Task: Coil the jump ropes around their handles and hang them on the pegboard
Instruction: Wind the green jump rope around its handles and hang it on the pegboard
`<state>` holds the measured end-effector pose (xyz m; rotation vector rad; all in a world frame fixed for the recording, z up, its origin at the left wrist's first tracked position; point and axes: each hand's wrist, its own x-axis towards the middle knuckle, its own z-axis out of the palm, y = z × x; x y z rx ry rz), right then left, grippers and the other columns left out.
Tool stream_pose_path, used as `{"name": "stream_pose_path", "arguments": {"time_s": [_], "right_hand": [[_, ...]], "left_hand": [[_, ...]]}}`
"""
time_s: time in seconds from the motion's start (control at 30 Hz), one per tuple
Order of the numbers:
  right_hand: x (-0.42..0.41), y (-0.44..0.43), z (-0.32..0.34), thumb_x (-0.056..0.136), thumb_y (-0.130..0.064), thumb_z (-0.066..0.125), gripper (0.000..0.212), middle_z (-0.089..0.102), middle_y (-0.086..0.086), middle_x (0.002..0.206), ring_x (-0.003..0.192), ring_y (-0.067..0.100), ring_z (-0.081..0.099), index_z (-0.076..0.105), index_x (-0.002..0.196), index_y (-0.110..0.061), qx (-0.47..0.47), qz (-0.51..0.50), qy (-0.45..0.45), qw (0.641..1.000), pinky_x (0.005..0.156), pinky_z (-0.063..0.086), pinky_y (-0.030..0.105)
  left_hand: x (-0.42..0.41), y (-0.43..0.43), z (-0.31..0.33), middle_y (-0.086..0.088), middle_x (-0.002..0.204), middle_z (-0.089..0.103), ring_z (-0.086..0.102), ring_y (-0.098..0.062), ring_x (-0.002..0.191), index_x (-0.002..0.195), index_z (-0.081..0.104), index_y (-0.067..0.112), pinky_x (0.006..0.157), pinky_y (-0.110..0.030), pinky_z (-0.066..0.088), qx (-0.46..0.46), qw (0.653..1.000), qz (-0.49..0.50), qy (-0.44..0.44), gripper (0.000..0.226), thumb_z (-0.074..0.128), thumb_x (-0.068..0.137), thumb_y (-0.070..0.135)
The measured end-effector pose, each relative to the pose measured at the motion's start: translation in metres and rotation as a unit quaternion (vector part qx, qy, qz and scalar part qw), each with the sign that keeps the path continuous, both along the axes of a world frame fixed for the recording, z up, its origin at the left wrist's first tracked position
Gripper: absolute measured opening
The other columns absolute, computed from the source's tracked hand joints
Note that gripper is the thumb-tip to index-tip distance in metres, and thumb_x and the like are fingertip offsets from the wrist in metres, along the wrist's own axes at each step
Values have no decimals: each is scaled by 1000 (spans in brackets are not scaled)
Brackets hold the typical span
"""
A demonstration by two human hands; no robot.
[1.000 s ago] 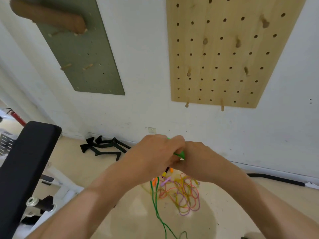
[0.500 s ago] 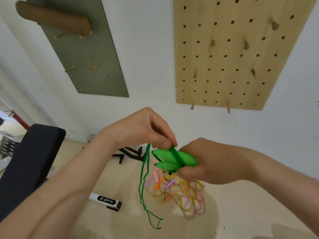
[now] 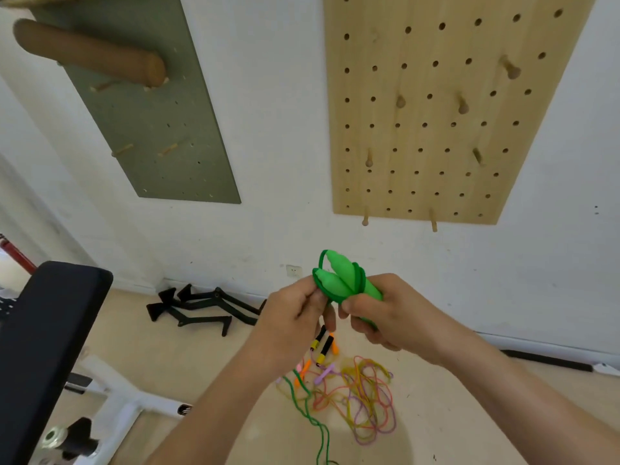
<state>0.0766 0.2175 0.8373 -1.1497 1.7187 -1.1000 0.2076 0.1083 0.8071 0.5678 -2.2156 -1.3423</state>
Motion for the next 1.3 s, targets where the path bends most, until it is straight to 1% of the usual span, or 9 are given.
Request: {"name": "stream_pose_path", "arguments": {"time_s": [0.17, 0.27, 0.37, 0.53, 0.73, 0.87, 0.97, 1.07, 1.3], "right_hand": [[-11, -9, -2, 84, -22, 58, 34, 31, -1, 54, 47, 12, 26, 35, 60, -13, 22, -39, 183, 982, 50, 23, 28], [-12, -12, -2, 80, -30, 57, 32, 37, -1, 55, 49, 14, 31, 36, 61, -14, 62, -52, 271, 959, 49, 25, 29], [-11, -13, -1, 79, -42, 56, 33, 46, 0, 61, 53, 18, 40, 43, 67, -14, 111, -28, 376, 919, 49, 29, 30], [-10, -12, 14, 81, -46, 53, 34, 47, 0, 65, 53, 18, 43, 42, 70, -16, 160, 63, 499, 850, 47, 30, 28], [-12, -6, 35, 81, -47, 53, 33, 47, -2, 66, 52, 16, 41, 52, 80, -14, 156, 123, 545, 815, 46, 29, 28], [-9, 1, 43, 81, -50, 54, 32, 48, -2, 66, 54, 16, 45, 53, 82, -17, 148, 165, 558, 800, 45, 30, 28], [-7, 6, 50, 77, -43, 58, 27, 50, -2, 61, 51, 14, 42, 56, 77, -16, 115, 190, 482, 847, 46, 31, 28], [-11, 5, 54, 78, -21, 62, 26, 36, -4, 52, 46, 8, 31, 45, 64, -8, 17, 158, 283, 946, 44, 25, 22], [-16, -6, 16, 83, -12, 57, 19, 39, 4, 53, 46, 15, 31, 53, 72, 3, -47, 46, 5, 998, 43, 26, 21]], "left_hand": [[10, 8, 13, 4, 72, 64, 59, -13, 63, 111, 54, 28, 60, -31, 45, -384, 905, 44, -177, 25, 35, 97, 39], [10, 13, 23, 4, 56, 55, 48, -17, 44, 79, 61, 19, 42, -26, 31, -539, 811, 19, -227, 24, 79, 67, 29], [8, 2, 29, 4, 44, 44, 40, -16, 35, 55, 55, 19, 39, -20, 20, -609, 765, -20, -207, 37, 90, 42, 15], [3, -21, 42, 5, 51, 51, 47, -15, 42, 60, 62, 20, 38, -21, 33, -658, 733, -77, -153, 22, 78, 72, 29], [-11, -28, 57, 4, 50, 52, 50, -13, 45, 57, 65, 21, 45, -22, 28, -574, 797, -65, -175, 51, 38, 77, 60], [-14, -28, 76, 11, 71, 66, 58, -5, 72, 85, 75, 26, 65, -20, 44, -332, 897, -133, -260, 17, 68, 80, 40], [-11, -45, 80, 12, 61, 68, 59, 0, 55, 78, 76, 17, 56, -14, 47, -45, 958, -203, -199, 3, 78, 75, 17], [-14, -52, 56, 0, 51, 60, 50, -8, 42, 65, 71, 16, 41, -16, 38, 202, 958, -192, -61, 11, 77, 73, 20], [-21, -19, 15, -1, 45, 51, 34, -9, 37, 61, 63, 13, 38, -18, 25, 240, 968, -61, 27, 41, 45, 98, 12]]}}
